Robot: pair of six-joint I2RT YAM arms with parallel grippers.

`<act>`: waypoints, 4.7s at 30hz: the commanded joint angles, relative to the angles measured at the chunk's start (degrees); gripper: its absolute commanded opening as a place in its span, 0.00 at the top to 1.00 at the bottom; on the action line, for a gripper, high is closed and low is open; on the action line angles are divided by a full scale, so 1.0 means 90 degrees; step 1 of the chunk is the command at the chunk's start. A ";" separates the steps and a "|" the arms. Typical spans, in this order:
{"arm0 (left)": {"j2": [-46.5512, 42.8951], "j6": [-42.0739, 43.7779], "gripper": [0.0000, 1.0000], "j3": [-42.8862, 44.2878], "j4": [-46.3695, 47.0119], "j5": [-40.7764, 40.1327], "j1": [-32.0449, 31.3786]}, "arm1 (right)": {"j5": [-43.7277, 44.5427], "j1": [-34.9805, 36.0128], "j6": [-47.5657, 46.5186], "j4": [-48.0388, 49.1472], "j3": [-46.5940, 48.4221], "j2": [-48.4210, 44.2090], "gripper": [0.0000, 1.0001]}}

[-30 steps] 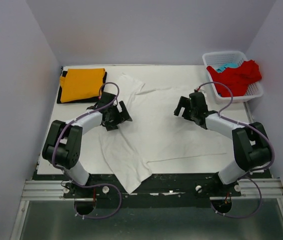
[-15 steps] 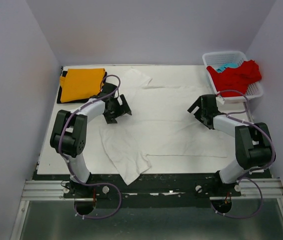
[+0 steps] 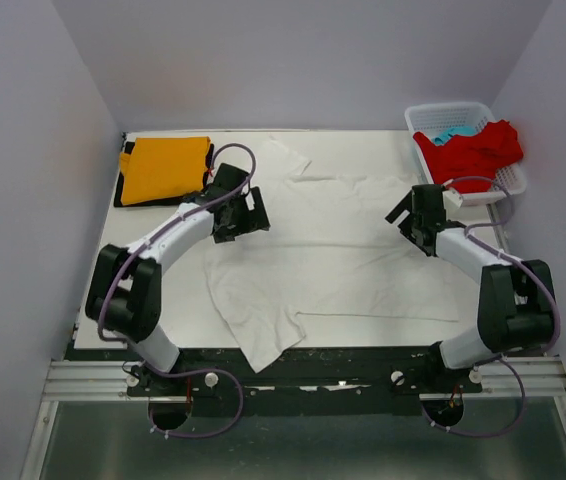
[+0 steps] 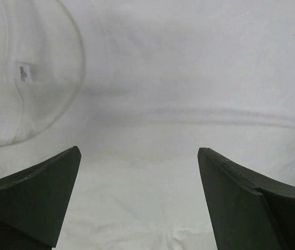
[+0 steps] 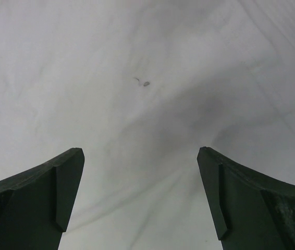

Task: Fold and stack the t-shirts
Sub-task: Flatten out the tshirt, then grab the side of the flattened tshirt closest away from the robot with both arms, then fold the flattened tshirt in 1/3 of the way

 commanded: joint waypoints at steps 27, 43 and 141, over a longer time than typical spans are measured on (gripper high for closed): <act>-0.2627 -0.1823 0.34 -0.2590 -0.2245 -0.0627 -0.6170 | 0.0679 -0.0053 0.0297 -0.1273 -0.1199 -0.3230 0.00; -0.1450 -0.1732 1.00 -0.2691 -0.1549 -0.0794 -0.6174 | 0.1097 -0.0055 0.0610 -0.2066 -0.1308 -0.3878 0.00; -0.4903 -0.0110 1.00 -0.2952 -0.0083 -0.0919 -0.3461 | 0.0953 -0.0053 0.1774 -0.3329 -0.1291 -0.3634 0.99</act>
